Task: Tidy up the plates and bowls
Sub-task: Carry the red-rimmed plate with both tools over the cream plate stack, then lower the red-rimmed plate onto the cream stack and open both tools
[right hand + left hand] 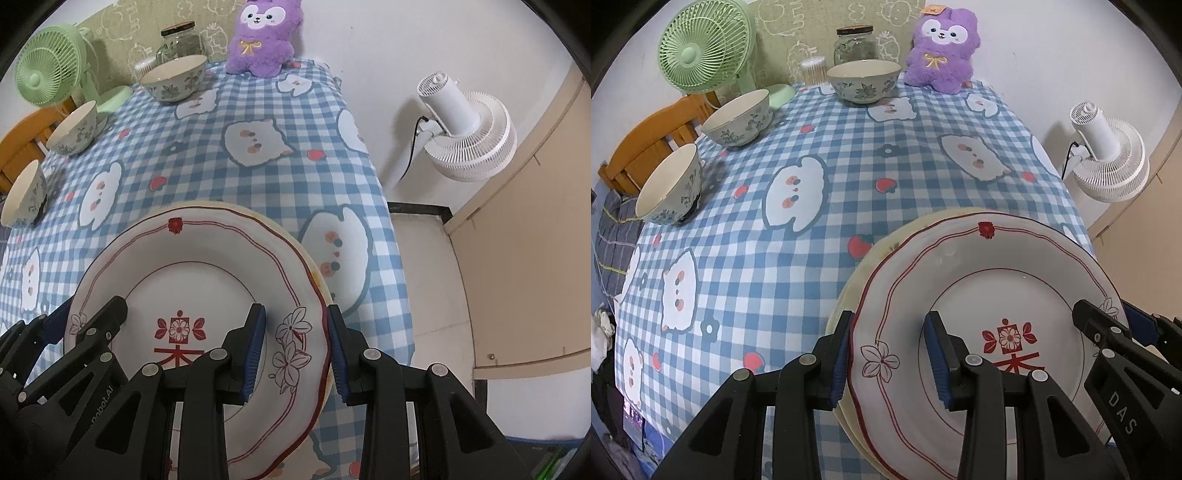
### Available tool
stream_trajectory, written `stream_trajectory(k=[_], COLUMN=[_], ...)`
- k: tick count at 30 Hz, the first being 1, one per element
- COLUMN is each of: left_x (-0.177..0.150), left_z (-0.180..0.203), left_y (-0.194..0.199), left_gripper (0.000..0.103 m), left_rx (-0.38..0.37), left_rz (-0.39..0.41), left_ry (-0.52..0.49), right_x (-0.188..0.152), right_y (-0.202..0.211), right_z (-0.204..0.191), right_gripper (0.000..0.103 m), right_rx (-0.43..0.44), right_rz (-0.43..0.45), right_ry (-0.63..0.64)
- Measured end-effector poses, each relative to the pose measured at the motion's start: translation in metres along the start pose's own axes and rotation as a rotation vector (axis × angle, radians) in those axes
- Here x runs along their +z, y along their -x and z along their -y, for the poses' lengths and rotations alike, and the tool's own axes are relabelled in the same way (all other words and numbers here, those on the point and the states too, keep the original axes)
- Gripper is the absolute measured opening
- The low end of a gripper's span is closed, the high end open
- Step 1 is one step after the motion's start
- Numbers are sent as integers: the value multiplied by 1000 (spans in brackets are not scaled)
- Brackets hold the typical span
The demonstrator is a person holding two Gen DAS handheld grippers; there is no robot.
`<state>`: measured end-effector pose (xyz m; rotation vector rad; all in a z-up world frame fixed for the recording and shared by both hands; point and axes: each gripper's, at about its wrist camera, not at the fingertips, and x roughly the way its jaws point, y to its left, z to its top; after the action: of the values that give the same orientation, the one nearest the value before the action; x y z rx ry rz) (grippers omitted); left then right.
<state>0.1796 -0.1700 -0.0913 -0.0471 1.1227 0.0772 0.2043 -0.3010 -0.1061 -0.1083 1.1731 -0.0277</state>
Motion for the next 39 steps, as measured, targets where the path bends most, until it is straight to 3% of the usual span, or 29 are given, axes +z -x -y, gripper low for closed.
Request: stream_trajectory(k=[23,39], left_x=[-15,-13], left_z=[14,23], left_y=[1,-5], left_gripper=[39,57], left_rx=[76,79], left_rz=[79,96], left_ry=[-71,-116], right_x=[-13,-6], right_y=[-6,-12], right_z=[5,0], right_gripper=[37,38], right_rx=[1,-19], right_rz=[-2,12], right_ry=[-56,-61])
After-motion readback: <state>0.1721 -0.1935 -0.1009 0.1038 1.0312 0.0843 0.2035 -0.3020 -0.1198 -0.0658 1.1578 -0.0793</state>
